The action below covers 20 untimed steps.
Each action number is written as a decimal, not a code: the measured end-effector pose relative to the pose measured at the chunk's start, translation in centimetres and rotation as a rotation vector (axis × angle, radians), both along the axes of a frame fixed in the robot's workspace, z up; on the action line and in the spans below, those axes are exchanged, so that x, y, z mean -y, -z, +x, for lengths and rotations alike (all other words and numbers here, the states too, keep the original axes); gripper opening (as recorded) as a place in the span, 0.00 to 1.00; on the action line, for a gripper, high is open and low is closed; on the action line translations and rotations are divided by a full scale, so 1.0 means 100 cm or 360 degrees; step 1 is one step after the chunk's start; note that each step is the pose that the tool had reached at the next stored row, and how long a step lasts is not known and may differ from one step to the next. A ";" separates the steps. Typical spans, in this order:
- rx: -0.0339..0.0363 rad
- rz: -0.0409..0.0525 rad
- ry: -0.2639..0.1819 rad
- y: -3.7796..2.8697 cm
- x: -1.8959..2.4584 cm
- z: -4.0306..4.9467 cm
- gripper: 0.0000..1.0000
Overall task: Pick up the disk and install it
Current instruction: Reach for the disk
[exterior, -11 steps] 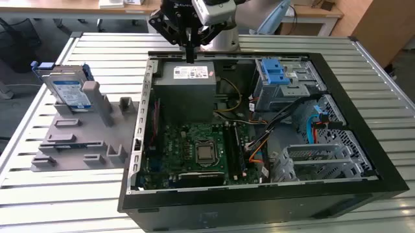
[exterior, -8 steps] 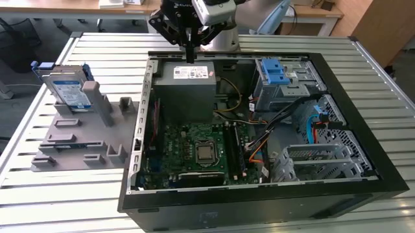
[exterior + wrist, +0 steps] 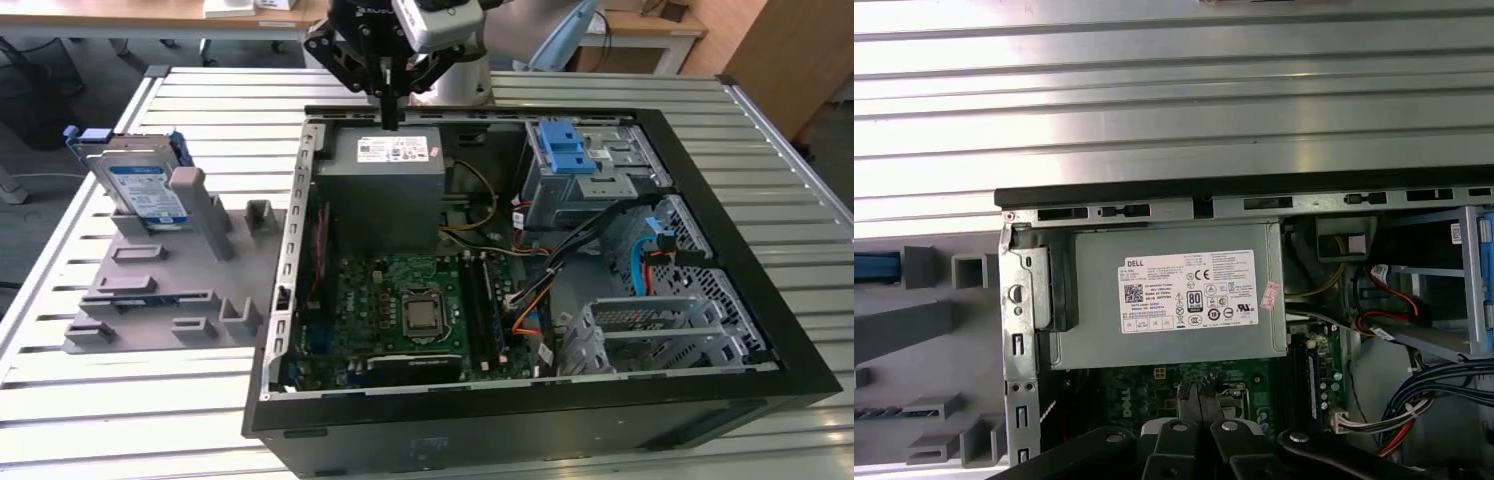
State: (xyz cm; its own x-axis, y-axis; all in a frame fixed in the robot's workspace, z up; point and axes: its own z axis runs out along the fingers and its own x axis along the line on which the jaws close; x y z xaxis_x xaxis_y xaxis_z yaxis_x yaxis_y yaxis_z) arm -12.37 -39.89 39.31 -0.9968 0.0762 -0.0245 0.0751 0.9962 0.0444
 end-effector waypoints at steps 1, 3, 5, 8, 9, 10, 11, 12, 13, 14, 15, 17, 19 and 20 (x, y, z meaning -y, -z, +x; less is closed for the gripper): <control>0.0000 0.0000 0.0000 0.0000 0.0000 -0.0001 0.11; 0.0000 0.0000 0.0000 0.0000 0.0000 -0.0004 0.11; 0.0000 0.0000 0.0000 0.0000 0.0000 -0.0013 0.11; 0.0000 0.0000 0.0000 0.0002 0.0000 -0.0023 0.11; 0.0000 0.0000 0.0000 0.0002 0.0000 -0.0026 0.11; 0.0000 0.0000 0.0000 0.0002 0.0000 -0.0029 0.11; 0.0000 0.0000 0.0000 0.0002 0.0000 -0.0030 0.11; 0.0000 0.0000 0.0000 0.0005 0.0000 -0.0044 0.11; 0.0000 0.0000 0.0000 0.0010 0.0000 -0.0055 0.11; 0.0000 0.0000 0.0000 0.0010 0.0000 -0.0055 0.11; 0.0000 0.0000 0.0000 0.0010 0.0000 -0.0055 0.11; 0.0000 0.0000 0.0000 0.0011 0.0000 -0.0058 0.11; 0.0000 0.0000 0.0000 0.0014 0.0000 -0.0076 0.11; 0.0000 0.0000 0.0000 0.0014 0.0000 -0.0078 0.11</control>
